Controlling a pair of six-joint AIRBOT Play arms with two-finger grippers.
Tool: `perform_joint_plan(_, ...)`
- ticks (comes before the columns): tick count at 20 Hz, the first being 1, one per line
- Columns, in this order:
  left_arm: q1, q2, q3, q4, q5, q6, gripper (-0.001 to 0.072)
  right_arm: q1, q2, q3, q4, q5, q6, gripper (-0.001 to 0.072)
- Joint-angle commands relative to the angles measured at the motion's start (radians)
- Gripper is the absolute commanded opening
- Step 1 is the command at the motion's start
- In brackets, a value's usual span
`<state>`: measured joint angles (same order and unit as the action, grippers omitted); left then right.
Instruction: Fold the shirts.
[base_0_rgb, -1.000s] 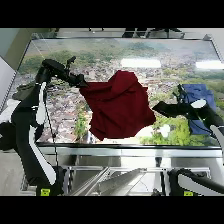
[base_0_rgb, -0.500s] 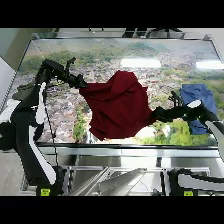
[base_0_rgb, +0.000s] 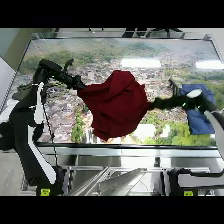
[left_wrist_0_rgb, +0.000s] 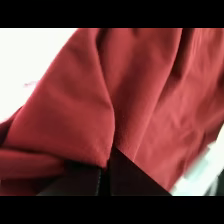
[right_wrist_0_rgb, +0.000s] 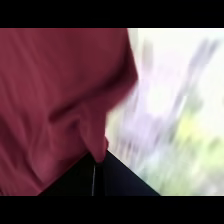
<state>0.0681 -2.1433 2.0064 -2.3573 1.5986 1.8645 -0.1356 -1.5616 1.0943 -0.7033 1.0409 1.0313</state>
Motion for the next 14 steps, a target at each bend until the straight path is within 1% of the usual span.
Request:
perform_joint_plan(1, -0.021, 0.047, -0.059, -0.006, 0.098, -0.034, 0.0018, -0.067, -0.156, 0.359, -0.038, 0.083, 0.074, 0.0016)
perform_joint_plan(3, -0.045, 0.146, -0.215, -0.008, 0.063, -0.001, 0.0019, -0.075, -0.296, 0.585, -0.038, 0.177, 0.111, 0.0016)
perform_joint_plan(5, -0.071, 0.269, -0.436, -0.009, 0.02, 0.005, 0.0019, -0.061, -0.414, 0.752, -0.038, 0.255, 0.129, 0.0017)
perform_joint_plan(7, -0.103, 0.382, -0.663, -0.026, -0.068, 0.023, 0.0019, -0.034, -0.49, 0.832, -0.037, 0.285, 0.137, 0.0018)
perform_joint_plan(9, -0.133, 0.463, -0.85, -0.074, -0.148, 0.045, 0.0019, -0.007, -0.516, 0.835, -0.038, 0.273, 0.135, 0.0021)
perform_joint_plan(10, -0.145, 0.492, -0.911, -0.091, -0.179, 0.052, 0.0019, 0.002, -0.52, 0.835, -0.038, 0.274, 0.136, 0.0078)
perform_joint_plan(11, -0.15, 0.517, -0.953, -0.102, -0.196, 0.068, 0.0019, 0.002, -0.519, 0.835, -0.037, 0.277, 0.136, 0.0251)
perform_joint_plan(12, -0.148, 0.534, -0.971, -0.099, -0.202, 0.079, 0.0019, -0.001, -0.514, 0.839, -0.041, 0.286, 0.145, 0.0272)
perform_joint_plan(14, -0.123, 0.556, -0.976, -0.097, -0.217, 0.091, 0.0019, -0.034, -0.489, 0.842, -0.07, 0.323, 0.184, 0.0281)
